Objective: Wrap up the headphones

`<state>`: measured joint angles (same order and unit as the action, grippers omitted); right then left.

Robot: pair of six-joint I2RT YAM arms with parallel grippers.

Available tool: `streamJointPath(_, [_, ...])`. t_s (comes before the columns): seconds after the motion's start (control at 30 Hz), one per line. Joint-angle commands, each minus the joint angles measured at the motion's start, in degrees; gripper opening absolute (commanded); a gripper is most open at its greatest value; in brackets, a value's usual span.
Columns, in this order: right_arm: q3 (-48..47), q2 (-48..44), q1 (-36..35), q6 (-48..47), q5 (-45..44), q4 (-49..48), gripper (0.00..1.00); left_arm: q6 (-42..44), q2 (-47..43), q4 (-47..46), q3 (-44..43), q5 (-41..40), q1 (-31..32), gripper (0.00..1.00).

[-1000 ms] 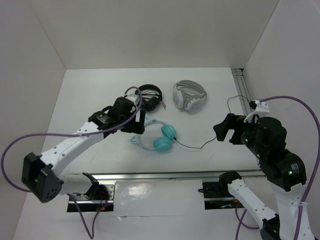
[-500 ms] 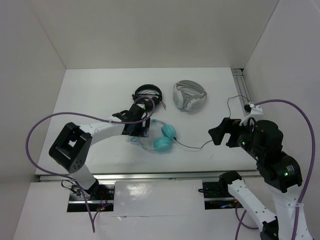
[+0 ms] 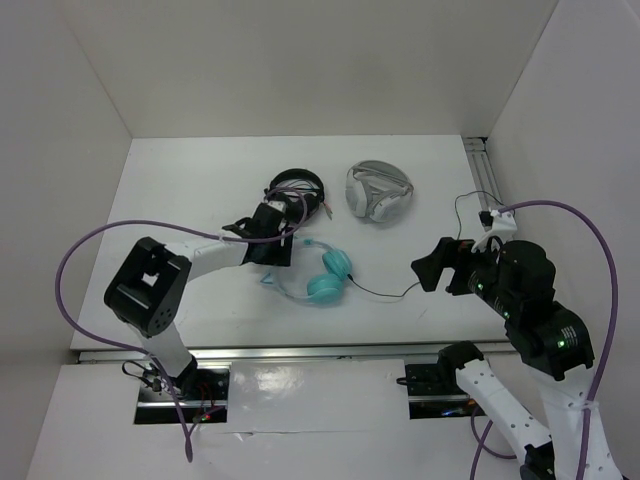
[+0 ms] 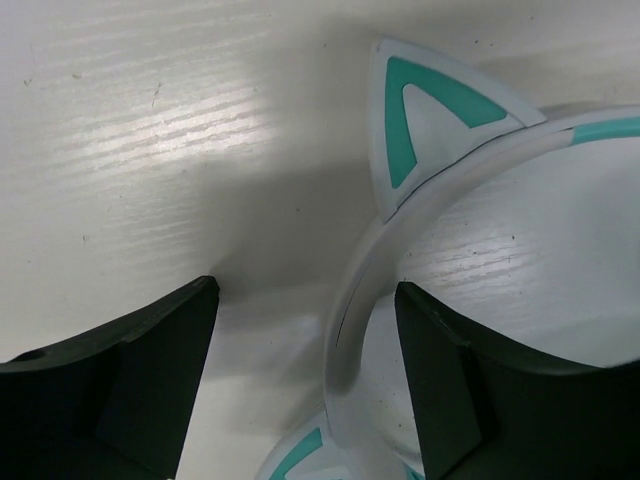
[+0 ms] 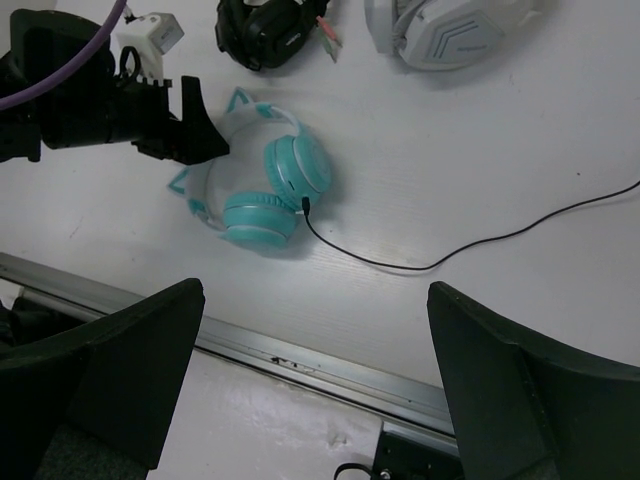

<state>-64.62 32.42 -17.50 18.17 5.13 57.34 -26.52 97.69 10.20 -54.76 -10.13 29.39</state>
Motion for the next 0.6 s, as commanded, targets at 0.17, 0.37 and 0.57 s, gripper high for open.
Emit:
streamJointPath(0.17, [-1.03,-0.26,-0.08,-0.07,0.77,-3.55,1.0,-0.11,3.91,2.11,-0.96,-1.55,3.3,0.64])
streamJointPath(0.37, [-3.14,-0.26,-0.08,-0.07,0.76,-2.42,1.0,-3.09,5.4,5.52,-0.34,-2.88,3.92,0.38])
streamJointPath(0.57, [-4.99,-0.26,0.97,-1.12,0.76,-1.09,1.0,-4.24,8.12,8.44,-1.4,-3.58,5.77,0.06])
